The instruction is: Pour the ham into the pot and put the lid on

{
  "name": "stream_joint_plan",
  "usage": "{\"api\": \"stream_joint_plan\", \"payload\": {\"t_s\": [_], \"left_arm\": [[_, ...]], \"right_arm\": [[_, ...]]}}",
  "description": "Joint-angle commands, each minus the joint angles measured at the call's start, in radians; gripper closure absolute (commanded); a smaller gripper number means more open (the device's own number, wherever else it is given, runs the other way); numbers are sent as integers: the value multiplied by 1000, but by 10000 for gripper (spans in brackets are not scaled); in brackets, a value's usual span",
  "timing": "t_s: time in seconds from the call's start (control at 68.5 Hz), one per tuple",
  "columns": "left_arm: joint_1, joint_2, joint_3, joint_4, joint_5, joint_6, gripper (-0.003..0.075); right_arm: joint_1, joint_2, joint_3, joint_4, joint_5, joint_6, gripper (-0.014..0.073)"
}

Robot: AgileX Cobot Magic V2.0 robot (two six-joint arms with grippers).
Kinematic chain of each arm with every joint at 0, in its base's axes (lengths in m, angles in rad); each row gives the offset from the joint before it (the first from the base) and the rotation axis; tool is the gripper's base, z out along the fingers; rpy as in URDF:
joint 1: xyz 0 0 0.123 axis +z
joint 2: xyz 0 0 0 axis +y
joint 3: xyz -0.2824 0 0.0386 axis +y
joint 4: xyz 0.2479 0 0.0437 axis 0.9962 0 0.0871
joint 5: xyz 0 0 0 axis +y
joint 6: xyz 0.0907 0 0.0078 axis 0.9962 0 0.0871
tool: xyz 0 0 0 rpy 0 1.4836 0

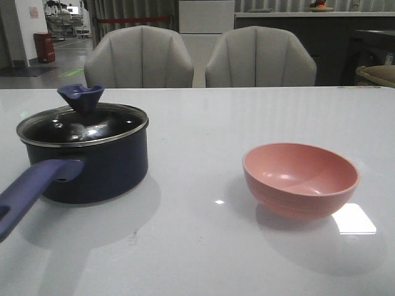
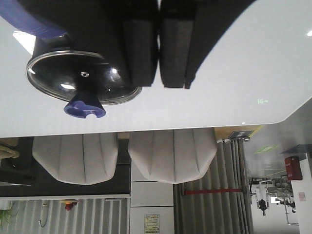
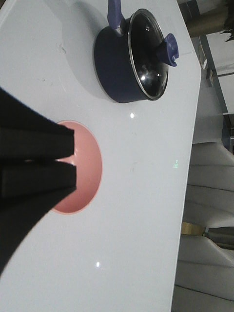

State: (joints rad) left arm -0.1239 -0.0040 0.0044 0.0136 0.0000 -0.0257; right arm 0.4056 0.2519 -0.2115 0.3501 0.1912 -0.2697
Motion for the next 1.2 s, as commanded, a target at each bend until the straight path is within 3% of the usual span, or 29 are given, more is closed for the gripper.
{"api": "stream_joint_plan", "payload": {"t_s": [0.0, 0.438, 0.672, 0.818, 0.964, 1.183], "left_arm": [[1, -9, 21, -1, -78, -10, 607], [1, -9, 21, -1, -78, -10, 607], [1, -9, 21, -1, -78, -10, 607], [1, -9, 21, -1, -78, -10, 607], [1, -9, 21, -1, -78, -10, 607], [1, -9, 21, -1, -78, -10, 607]], "right_arm": [[0, 6, -26, -3, -74, -10, 447], [-9, -1, -9, -34, -83, -10, 447], [-143, -135, 72, -124, -85, -1, 447], [-251, -251, 136, -225, -85, 141, 447], [-270, -281, 175, -373, -104, 305, 447], [-270, -281, 235, -404, -239, 352, 447]]}}
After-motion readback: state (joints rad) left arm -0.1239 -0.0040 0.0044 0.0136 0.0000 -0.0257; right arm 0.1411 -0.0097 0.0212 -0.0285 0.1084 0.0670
